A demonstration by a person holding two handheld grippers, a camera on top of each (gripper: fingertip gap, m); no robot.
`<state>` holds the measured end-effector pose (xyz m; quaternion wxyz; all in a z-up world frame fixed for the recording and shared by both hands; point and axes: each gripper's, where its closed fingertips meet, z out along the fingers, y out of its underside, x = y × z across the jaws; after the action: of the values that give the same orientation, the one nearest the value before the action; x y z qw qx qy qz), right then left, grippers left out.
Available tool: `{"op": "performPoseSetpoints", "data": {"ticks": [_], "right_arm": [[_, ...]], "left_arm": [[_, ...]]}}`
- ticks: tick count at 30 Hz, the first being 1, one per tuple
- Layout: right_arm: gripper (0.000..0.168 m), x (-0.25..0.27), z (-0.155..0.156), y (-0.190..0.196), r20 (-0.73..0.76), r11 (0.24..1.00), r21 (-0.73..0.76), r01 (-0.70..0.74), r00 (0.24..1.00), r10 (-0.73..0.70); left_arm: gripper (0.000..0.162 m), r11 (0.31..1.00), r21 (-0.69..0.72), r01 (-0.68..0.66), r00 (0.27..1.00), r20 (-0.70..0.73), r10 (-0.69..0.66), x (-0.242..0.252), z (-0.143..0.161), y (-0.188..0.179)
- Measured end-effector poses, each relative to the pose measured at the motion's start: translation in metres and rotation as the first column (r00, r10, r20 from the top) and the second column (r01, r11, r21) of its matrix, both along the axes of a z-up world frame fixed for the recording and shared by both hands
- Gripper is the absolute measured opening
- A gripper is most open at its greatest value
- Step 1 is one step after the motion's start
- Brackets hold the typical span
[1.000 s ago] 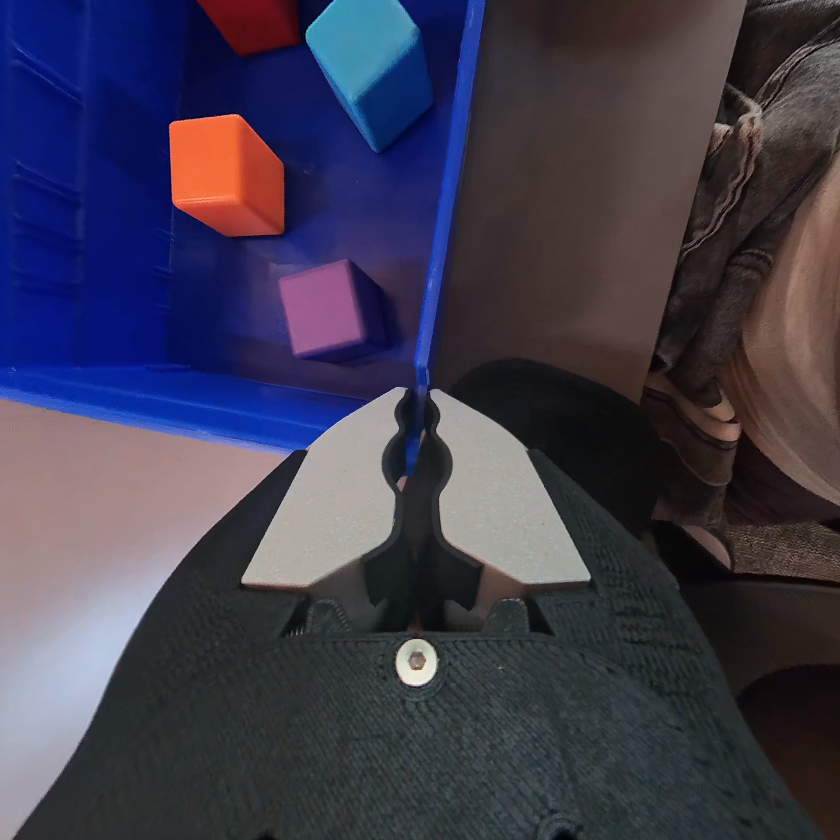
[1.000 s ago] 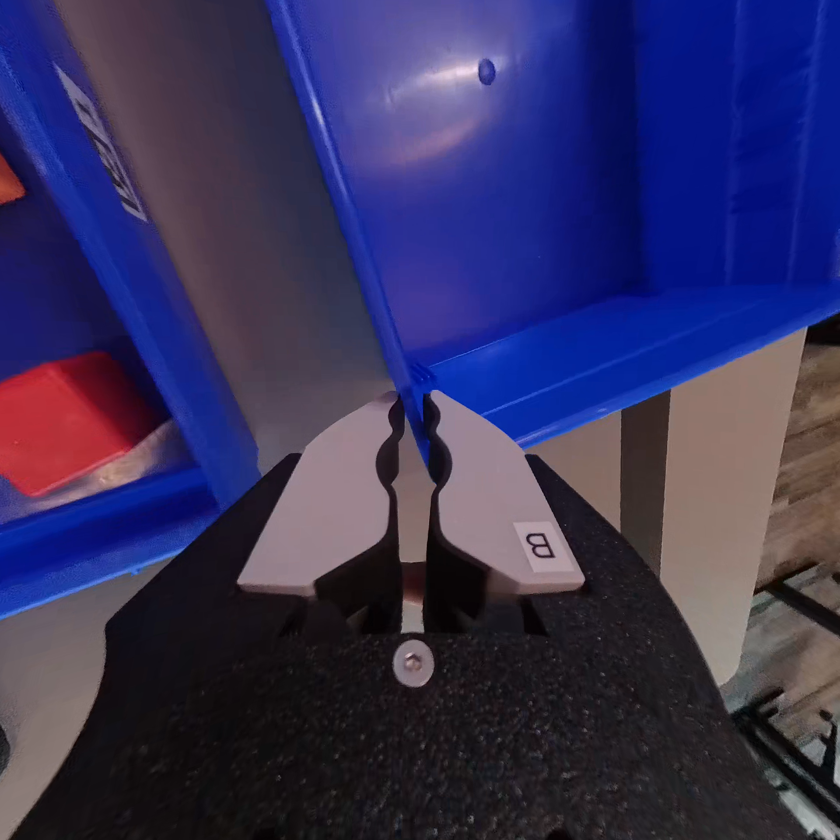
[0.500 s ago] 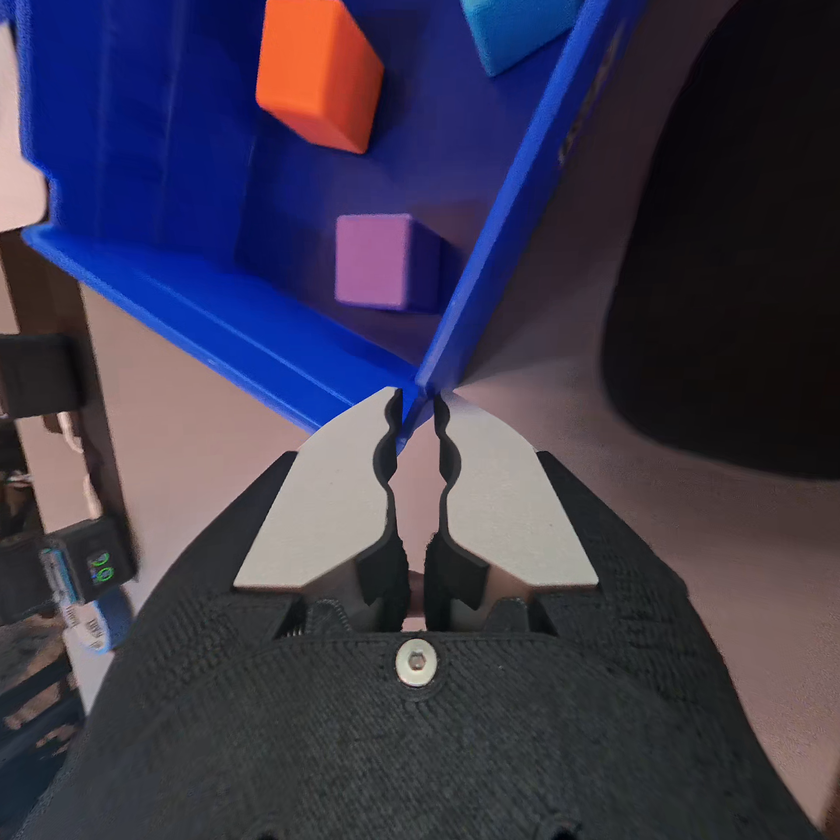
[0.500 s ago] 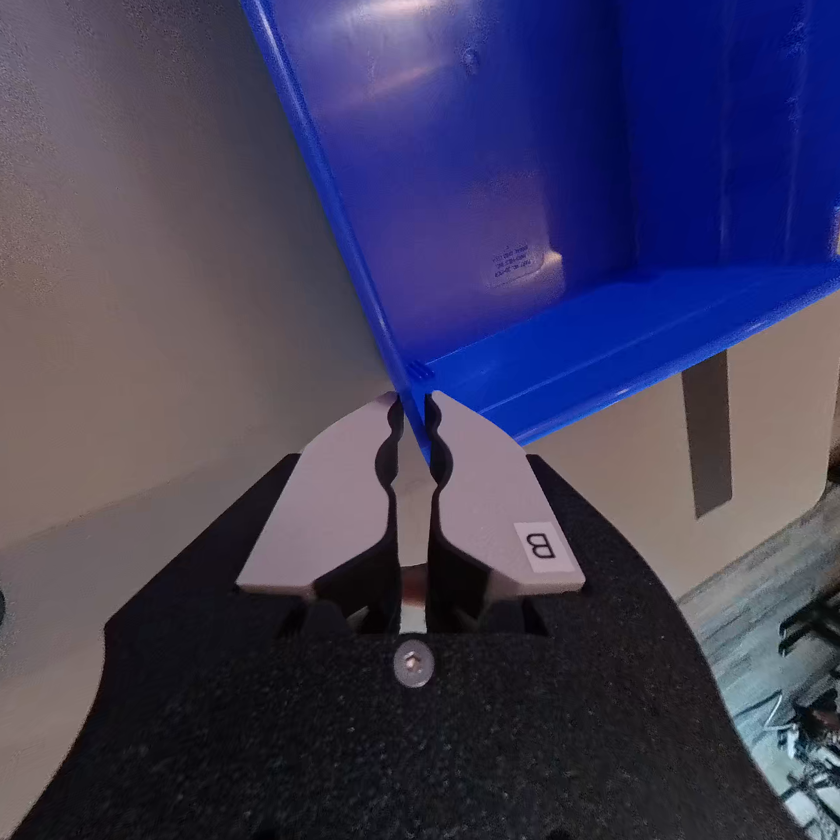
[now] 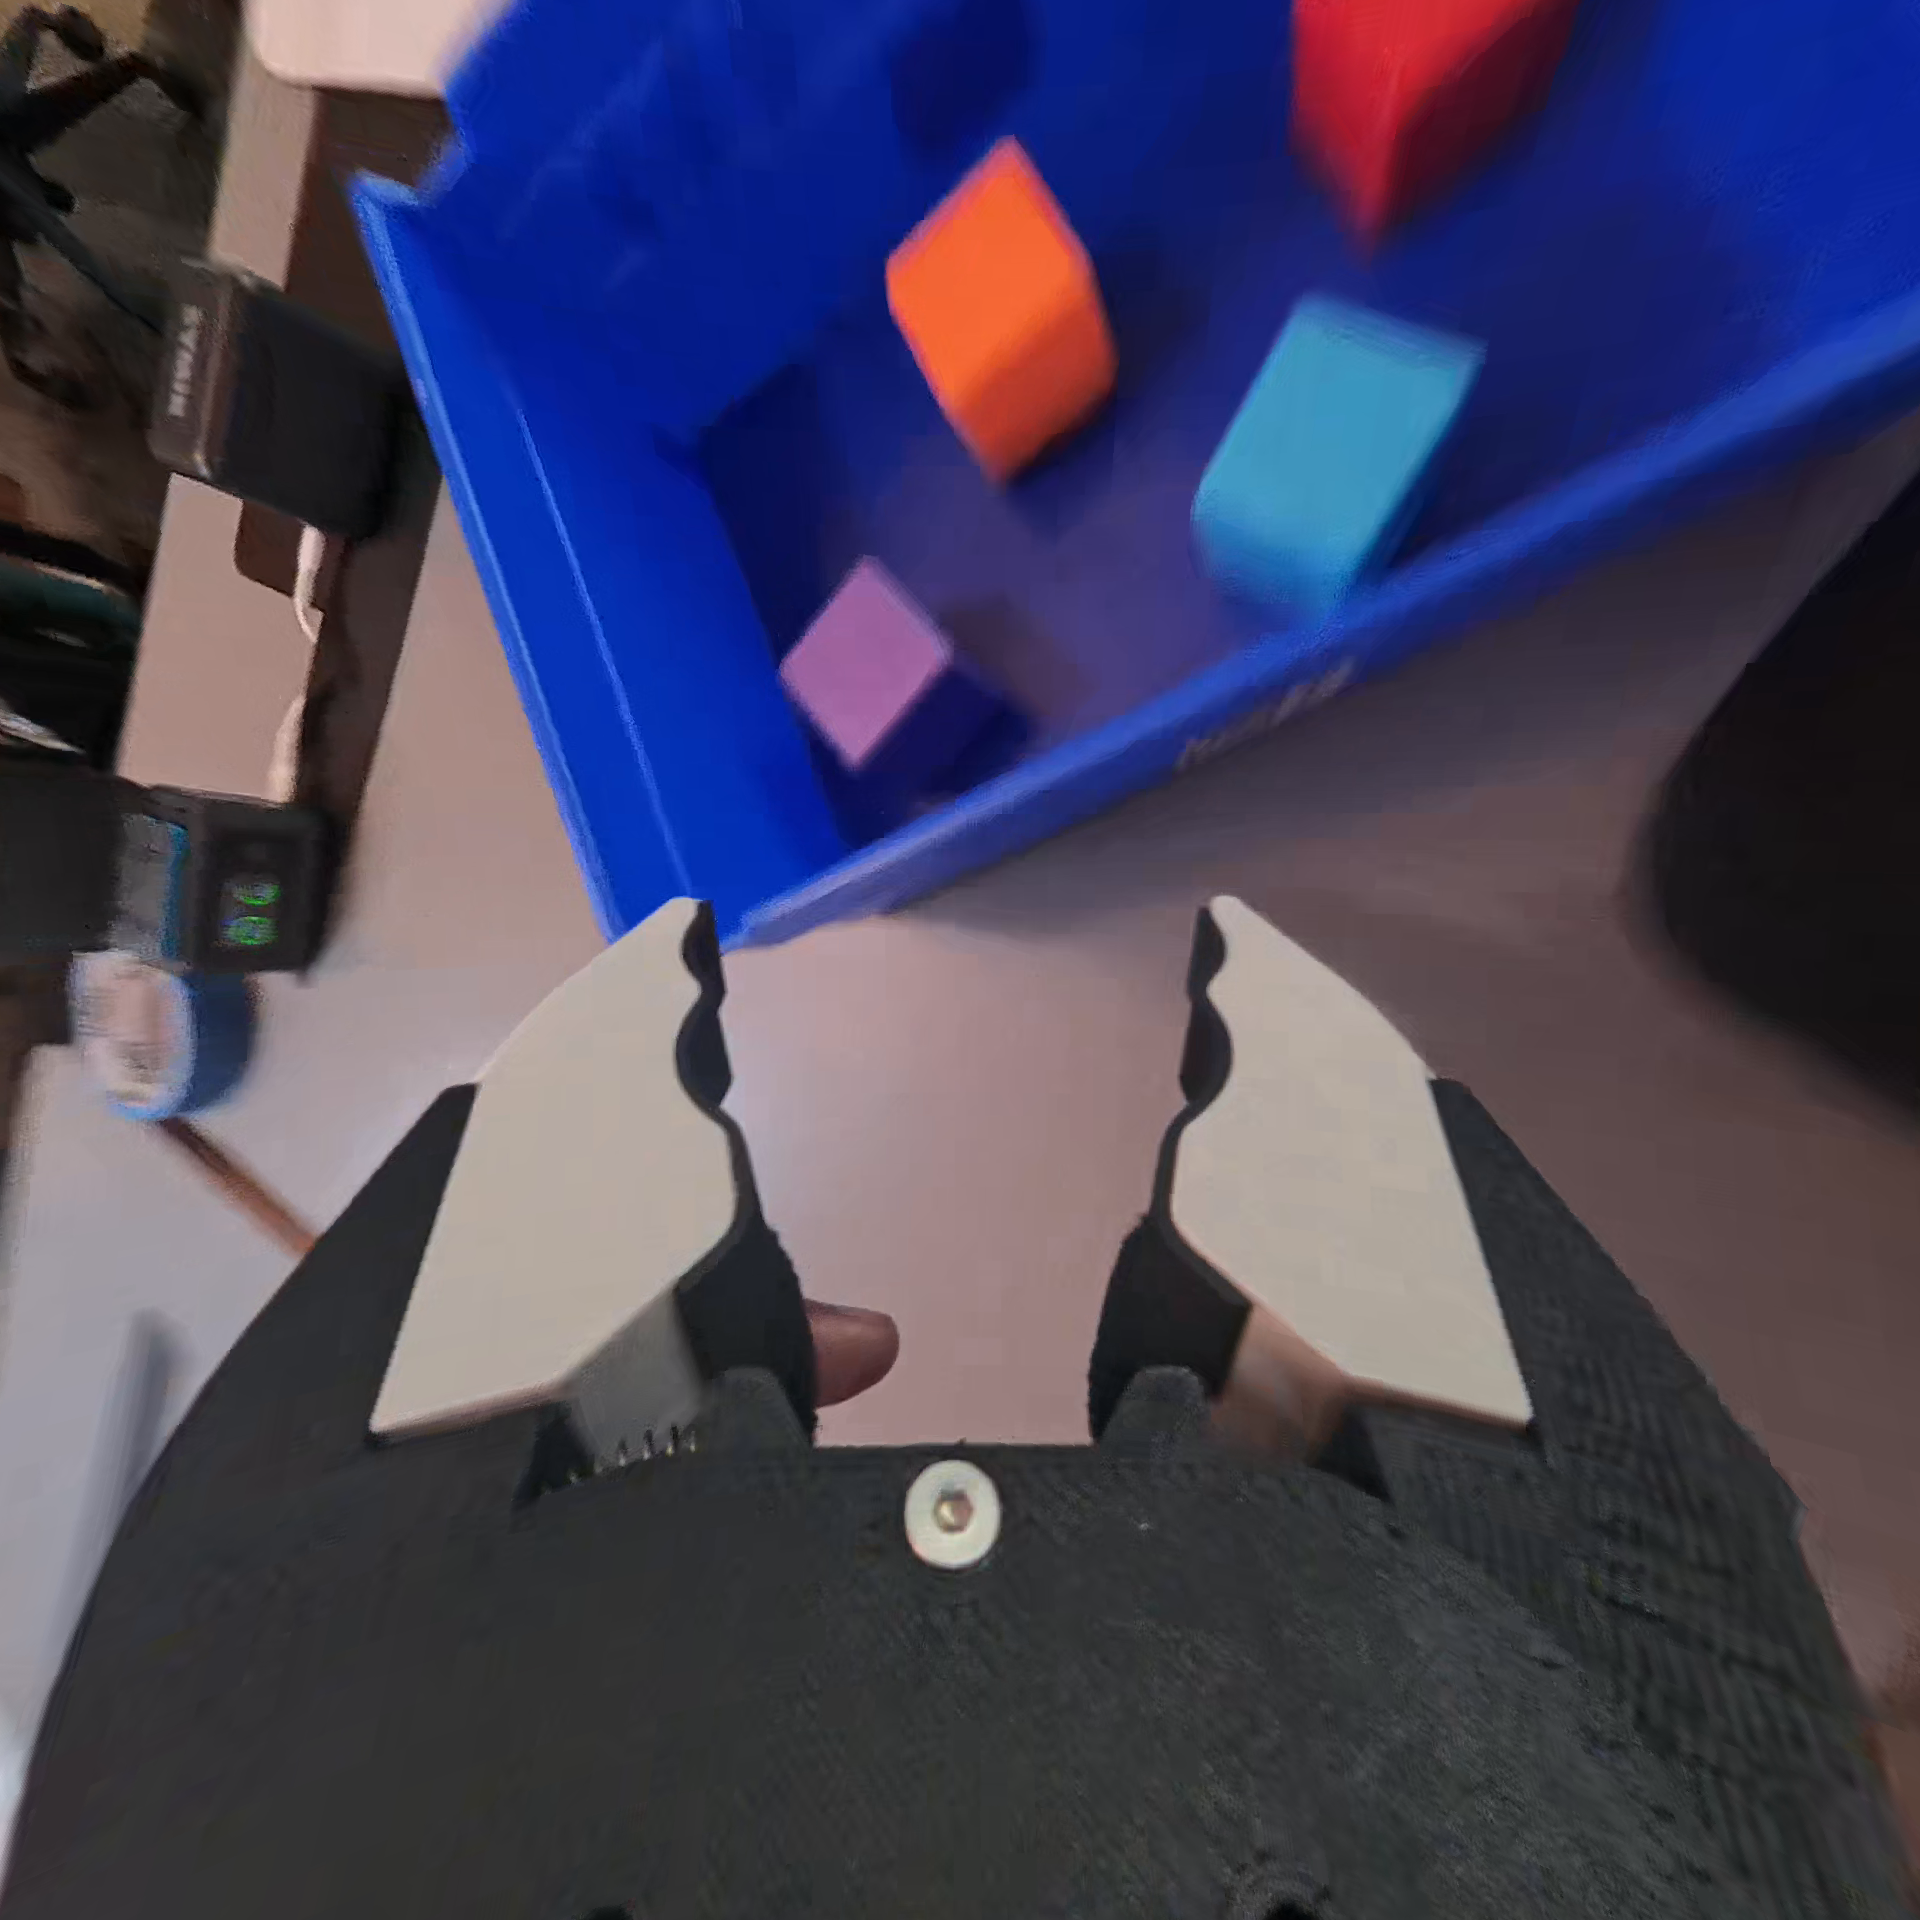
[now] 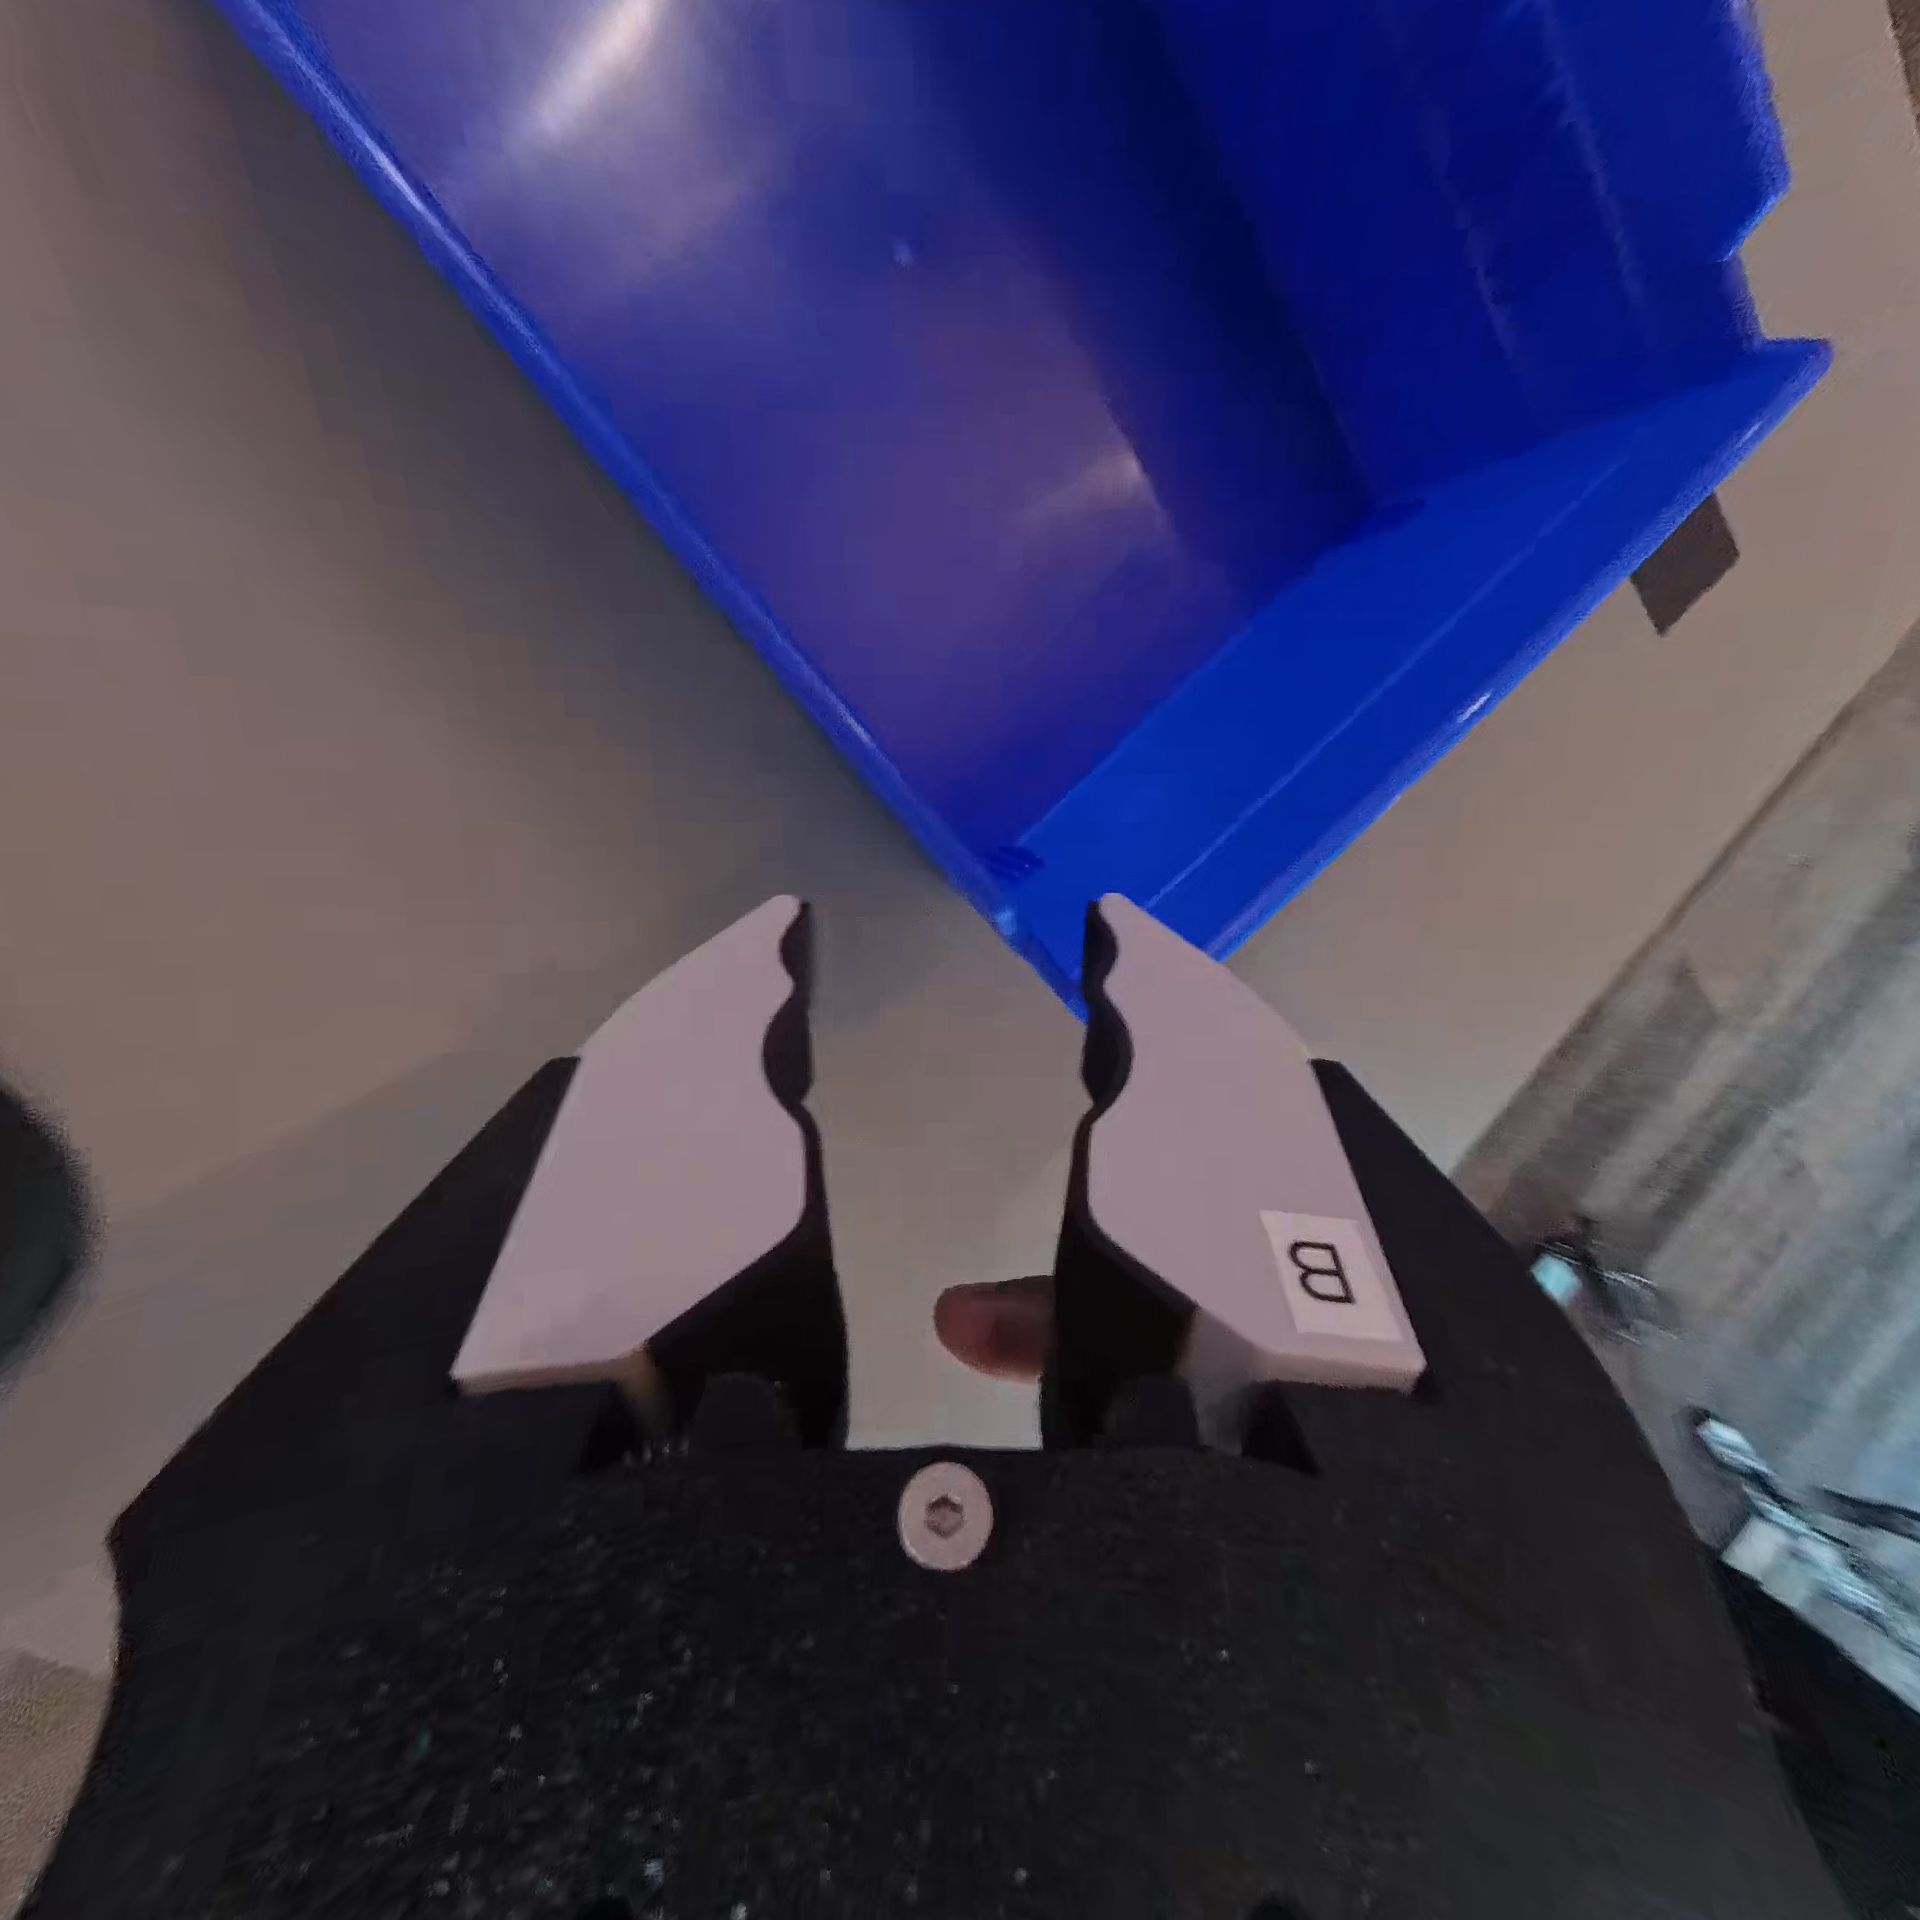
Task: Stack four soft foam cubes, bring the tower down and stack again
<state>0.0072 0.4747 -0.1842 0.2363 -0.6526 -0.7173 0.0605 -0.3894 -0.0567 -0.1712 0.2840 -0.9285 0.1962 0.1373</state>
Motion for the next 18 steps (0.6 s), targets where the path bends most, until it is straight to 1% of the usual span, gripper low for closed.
{"op": "performPoseSetpoints", "data": {"ticks": [1,2,3,4,5,6,7,8,9,11,12,14,15,16,18], "right_arm": [[0.058,-0.01,0.011,-0.009,-0.077,0.999,-0.048,0.018,0.997,-0.022],[0.063,-0.025,0.025,-0.019,-0.169,0.996,-0.086,0.029,0.985,-0.044],[0.065,-0.043,0.039,-0.029,-0.257,0.992,-0.121,0.031,0.965,-0.062],[0.071,-0.061,0.053,-0.04,-0.33,0.988,-0.155,0.021,0.941,-0.072],[0.077,-0.08,0.064,-0.051,-0.389,0.983,-0.182,0.007,0.918,-0.079],[0.079,-0.1,0.073,-0.061,-0.433,0.978,-0.207,0.003,0.897,-0.094],[0.079,-0.121,0.077,-0.07,-0.452,0.972,-0.235,0.005,0.885,-0.114],[0.08,-0.14,0.076,-0.078,-0.443,0.965,-0.261,0.003,0.888,-0.123],[0.082,-0.159,0.069,-0.085,-0.41,0.962,-0.275,0.004,0.904,-0.121],[0.087,-0.191,0.047,-0.092,-0.3,0.959,-0.283,0.02,0.948,-0.109],[0.088,-0.205,0.033,-0.095,-0.236,0.956,-0.291,0.031,0.966,-0.103],[0.093,-0.227,0.004,-0.095,-0.104,0.948,-0.311,0.069,0.989,-0.106],[0.093,-0.235,-0.008,-0.094,-0.051,0.943,-0.319,0.097,0.992,-0.119],[0.091,-0.243,-0.018,-0.092,-0.009,0.936,-0.33,0.122,0.991,-0.132],[0.084,-0.252,-0.034,-0.092,0.063,0.925,-0.345,0.158,0.987,-0.145]], "left_arm": [[0.088,0.995,0.072,-0.07,0.995,0.082,0.064,0.017,0.016,0.007],[0.087,0.976,0.148,-0.161,0.98,0.137,0.141,0.033,0.034,0.016],[0.082,0.944,0.228,-0.239,0.961,0.194,0.196,0.052,0.051,0.027],[0.075,0.905,0.311,-0.291,0.941,0.265,0.211,0.077,0.065,0.041],[0.072,0.866,0.381,-0.323,0.92,0.34,0.194,0.106,0.075,0.059],[0.072,0.861,0.402,-0.312,0.91,0.385,0.15,0.137,0.076,0.076],[0.073,0.885,0.374,-0.278,0.915,0.384,0.125,0.166,0.066,0.09],[0.081,0.906,0.345,-0.247,0.927,0.358,0.116,0.188,0.053,0.104],[0.083,0.919,0.323,-0.228,0.936,0.334,0.114,0.206,0.042,0.118],[0.082,0.942,0.255,-0.219,0.939,0.318,0.133,0.23,0.017,0.143],[0.078,0.951,0.205,-0.231,0.938,0.305,0.162,0.235,0.003,0.151],[0.074,0.953,0.105,-0.285,0.941,0.222,0.257,0.228,-0.022,0.158],[0.071,0.952,0.073,-0.296,0.939,0.204,0.277,0.226,-0.03,0.161],[0.068,0.95,0.044,-0.31,0.935,0.196,0.296,0.223,-0.037,0.163],[0.066,0.934,-0.005,-0.356,0.926,0.135,0.354,0.21,-0.05,0.162]]}}
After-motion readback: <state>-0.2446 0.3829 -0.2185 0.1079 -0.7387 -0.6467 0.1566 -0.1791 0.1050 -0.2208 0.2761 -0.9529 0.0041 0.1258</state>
